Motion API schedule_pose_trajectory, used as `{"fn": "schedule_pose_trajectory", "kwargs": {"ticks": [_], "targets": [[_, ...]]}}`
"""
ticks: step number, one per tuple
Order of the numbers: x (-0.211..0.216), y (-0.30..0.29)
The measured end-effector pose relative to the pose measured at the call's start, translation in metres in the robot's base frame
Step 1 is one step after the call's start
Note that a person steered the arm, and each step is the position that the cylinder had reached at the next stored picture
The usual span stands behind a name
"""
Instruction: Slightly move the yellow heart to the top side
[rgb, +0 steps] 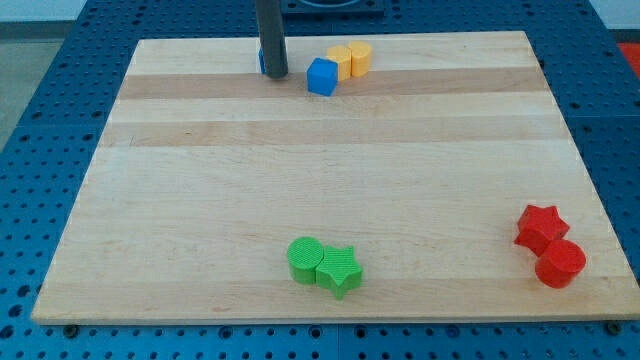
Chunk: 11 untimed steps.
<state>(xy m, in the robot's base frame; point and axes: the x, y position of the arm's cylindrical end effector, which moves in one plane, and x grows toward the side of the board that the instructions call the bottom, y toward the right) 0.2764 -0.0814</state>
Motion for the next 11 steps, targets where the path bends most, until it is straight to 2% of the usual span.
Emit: {"fn": "schedule_pose_trajectory", "kwargs": {"ticks": [1, 2, 3, 4, 5, 7, 8, 10, 11], "targets": [[0.051, 0.000], [0.087, 0.030], [0.067, 0.094], [0.024, 0.129], [0.003, 0.132], [-0.008, 0.132], [-0.015, 0.158], [-0.072, 0.175], [-0.069, 0.172]]}}
